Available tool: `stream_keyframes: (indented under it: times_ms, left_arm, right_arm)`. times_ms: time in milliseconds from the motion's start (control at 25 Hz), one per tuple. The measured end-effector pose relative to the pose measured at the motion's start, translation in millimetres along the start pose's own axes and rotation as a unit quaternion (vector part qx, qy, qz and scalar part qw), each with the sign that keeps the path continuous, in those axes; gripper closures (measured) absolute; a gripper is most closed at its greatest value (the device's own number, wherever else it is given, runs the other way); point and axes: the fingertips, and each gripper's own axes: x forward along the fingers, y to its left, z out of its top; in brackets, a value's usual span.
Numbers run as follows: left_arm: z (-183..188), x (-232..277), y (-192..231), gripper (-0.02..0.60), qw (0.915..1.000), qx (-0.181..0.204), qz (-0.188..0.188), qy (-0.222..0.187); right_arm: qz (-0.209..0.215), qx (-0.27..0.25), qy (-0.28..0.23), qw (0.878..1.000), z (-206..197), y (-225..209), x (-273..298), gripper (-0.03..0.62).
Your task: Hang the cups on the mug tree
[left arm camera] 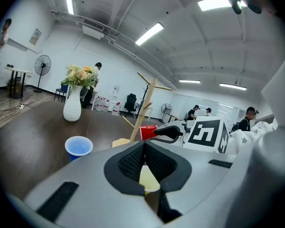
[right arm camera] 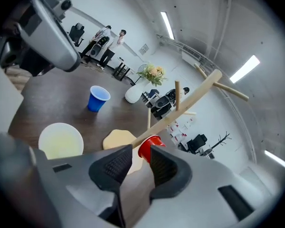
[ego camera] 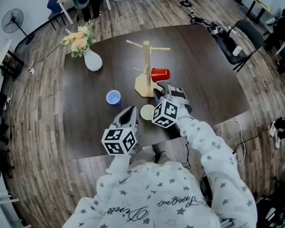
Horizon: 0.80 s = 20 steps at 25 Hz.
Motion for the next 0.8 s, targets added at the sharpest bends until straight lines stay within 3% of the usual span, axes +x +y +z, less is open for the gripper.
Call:
stream_keyframes:
  times_ms: [240, 400, 560, 800]
  left_arm:
    - [-10.0, -10.1, -13.2, 0.557, 0.9995, 0.007, 0.029, -0.003]
    - [-21.2, -20.2, -15.9, 0.557, 0.9987, 0.002, 0.051, -0.005]
    - [-31.3, -27.6, -23.6, 0.557, 0.9976, -0.003, 0.069, -0.005]
    - [-45.6, -37.8, -27.3, 0.557, 0.9959, -0.01, 0.09, -0.004]
  right_arm:
    - [0.032, 0.076, -0.018, 0.996, -12.8, 7.6, -17.1, 0.553]
    - [0.069, 0.128, -0.043, 0.988, -15.3, 23.0, -29.1, 0.568]
    - [0.107, 0.195, -0.062, 0.973, -23.7, 34.5, -44.1, 0.572]
    - [0.147, 0.239, -0.078, 0.957, -31.5, 56.7, -58.6, 0.572]
